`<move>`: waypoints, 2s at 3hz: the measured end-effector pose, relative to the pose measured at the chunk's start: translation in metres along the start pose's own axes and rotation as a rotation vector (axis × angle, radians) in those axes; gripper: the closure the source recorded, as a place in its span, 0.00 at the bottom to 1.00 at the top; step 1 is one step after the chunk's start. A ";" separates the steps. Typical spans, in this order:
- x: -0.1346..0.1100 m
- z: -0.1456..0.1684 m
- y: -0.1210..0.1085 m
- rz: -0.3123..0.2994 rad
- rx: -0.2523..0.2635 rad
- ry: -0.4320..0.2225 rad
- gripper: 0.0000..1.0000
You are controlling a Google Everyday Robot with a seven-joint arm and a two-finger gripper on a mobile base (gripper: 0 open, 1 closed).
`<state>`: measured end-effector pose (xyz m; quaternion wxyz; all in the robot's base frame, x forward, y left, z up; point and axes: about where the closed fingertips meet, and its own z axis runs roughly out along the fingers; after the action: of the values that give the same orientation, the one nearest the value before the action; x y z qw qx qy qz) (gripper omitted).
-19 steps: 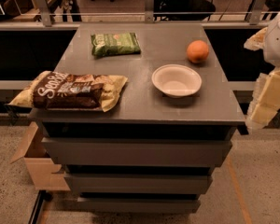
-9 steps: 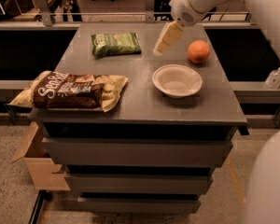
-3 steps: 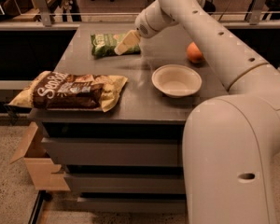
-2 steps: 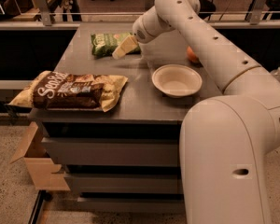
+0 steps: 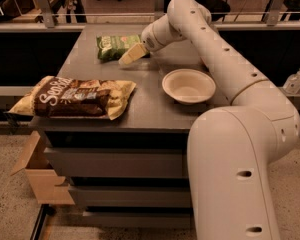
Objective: Move green jalapeno chip bag near brown chip bag
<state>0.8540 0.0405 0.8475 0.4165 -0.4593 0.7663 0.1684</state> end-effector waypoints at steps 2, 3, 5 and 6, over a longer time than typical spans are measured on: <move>0.004 0.005 -0.010 0.018 0.000 -0.059 0.41; 0.002 0.000 -0.010 0.007 -0.003 -0.087 0.64; -0.032 -0.030 0.023 -0.085 -0.075 -0.191 1.00; -0.049 -0.051 0.054 -0.121 -0.139 -0.228 1.00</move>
Offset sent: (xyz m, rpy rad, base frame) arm 0.0136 -0.0167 0.0023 0.0905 -0.0456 -0.0106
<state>0.7950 0.0635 0.9107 0.4776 -0.5104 0.6712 0.2467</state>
